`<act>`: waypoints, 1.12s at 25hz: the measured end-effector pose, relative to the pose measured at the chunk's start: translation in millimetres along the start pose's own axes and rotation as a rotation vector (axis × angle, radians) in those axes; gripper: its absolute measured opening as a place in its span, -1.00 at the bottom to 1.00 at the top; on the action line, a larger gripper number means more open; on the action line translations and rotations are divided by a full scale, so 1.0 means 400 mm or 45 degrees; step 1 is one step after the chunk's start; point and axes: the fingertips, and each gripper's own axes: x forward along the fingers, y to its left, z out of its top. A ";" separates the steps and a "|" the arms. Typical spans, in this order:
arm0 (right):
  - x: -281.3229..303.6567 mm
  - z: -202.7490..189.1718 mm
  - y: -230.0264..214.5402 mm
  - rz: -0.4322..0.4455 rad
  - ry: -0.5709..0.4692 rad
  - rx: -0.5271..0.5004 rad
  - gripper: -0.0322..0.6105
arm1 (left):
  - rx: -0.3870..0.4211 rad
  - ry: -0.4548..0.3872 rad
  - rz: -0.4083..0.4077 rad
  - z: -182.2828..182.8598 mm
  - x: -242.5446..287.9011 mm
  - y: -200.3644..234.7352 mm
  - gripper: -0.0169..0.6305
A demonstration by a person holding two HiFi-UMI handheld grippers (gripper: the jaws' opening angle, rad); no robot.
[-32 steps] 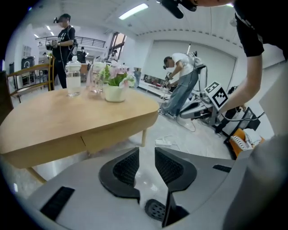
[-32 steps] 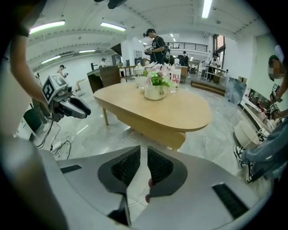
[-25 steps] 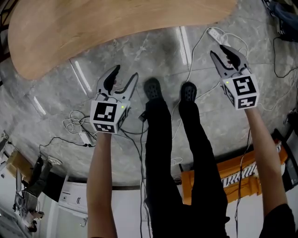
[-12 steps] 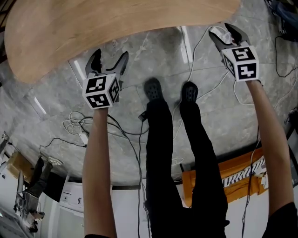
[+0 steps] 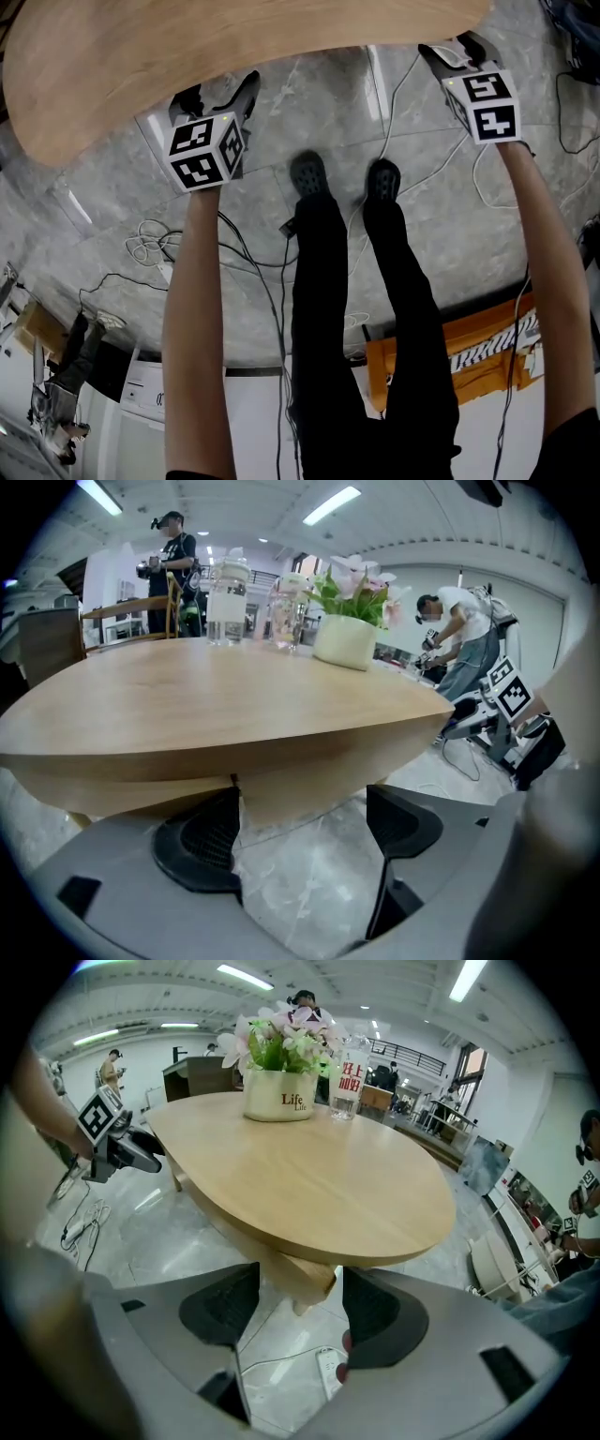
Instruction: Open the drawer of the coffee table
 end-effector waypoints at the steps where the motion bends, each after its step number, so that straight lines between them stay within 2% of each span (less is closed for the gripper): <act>1: 0.000 0.003 0.004 0.005 -0.002 -0.007 -0.15 | 0.007 0.000 -0.003 0.003 0.002 -0.005 0.33; 6: -0.005 0.002 0.007 -0.013 -0.003 -0.025 -0.15 | -0.002 0.005 0.005 0.003 0.002 -0.010 0.33; 11: -0.006 0.006 -0.004 -0.067 0.003 0.009 -0.17 | -0.050 -0.015 0.060 0.009 0.001 0.002 0.33; 18: -0.009 0.001 -0.008 -0.100 0.014 0.026 -0.20 | -0.089 -0.025 0.142 0.011 0.000 0.020 0.08; 28: -0.009 0.002 -0.008 -0.140 0.009 0.017 -0.22 | -0.122 -0.019 0.177 0.010 0.001 0.024 0.05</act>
